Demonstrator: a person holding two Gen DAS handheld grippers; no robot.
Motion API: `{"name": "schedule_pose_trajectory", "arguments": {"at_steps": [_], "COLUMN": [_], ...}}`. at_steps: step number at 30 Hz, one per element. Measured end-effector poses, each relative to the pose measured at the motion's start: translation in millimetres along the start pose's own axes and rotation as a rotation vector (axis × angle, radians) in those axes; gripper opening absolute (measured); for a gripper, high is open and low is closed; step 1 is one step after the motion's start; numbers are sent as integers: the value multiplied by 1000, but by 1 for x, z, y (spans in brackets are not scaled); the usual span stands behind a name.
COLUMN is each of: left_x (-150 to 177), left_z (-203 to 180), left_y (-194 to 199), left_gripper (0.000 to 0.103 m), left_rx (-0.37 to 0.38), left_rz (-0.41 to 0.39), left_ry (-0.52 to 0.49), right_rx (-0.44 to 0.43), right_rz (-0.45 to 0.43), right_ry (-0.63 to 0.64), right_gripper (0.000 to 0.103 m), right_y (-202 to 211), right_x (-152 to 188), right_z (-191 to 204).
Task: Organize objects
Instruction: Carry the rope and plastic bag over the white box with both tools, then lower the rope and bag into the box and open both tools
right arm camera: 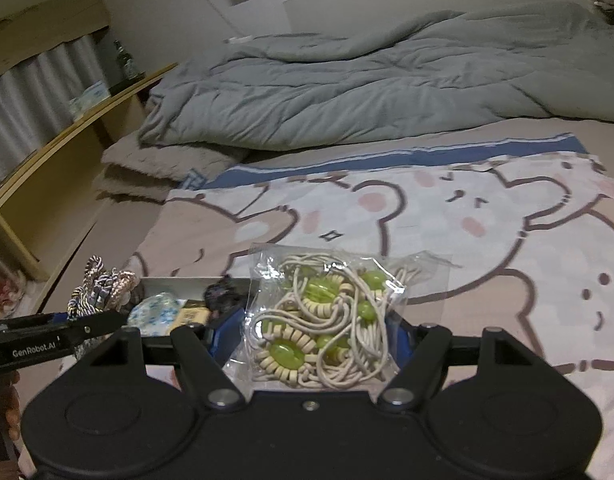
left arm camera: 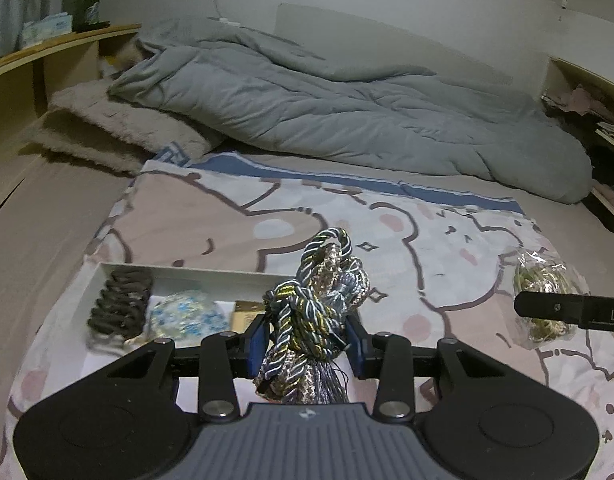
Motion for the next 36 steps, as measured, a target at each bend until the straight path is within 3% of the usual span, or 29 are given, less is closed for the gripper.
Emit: {"name": "schedule_pose_trajectory", "arguments": {"at_steps": [26,36], "left_x": [59,76], "left_z": [130,159], "left_y": [-6,-18], "left_gripper": [42,42], "left_rx": [-96,-124], "left_rz": [132,199], "left_ry": [147,173], "right_rx": [-188,-248], "right_rz": [131,242], "right_ry": [120,153], "right_gripper": [74,74], "right_y": [-72,-114], "right_x": [12,32], "right_z": [136,187]}}
Point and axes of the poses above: each gripper's, at about its wrist camera, not at the fingertips, and y roughly against the way its jaws point, z to its left, x to its underside, the point moved 6 cm from there along -y, roughly the way its jaws point, and after that the axes turned 10 degrees about z, right-handed, at the moved point
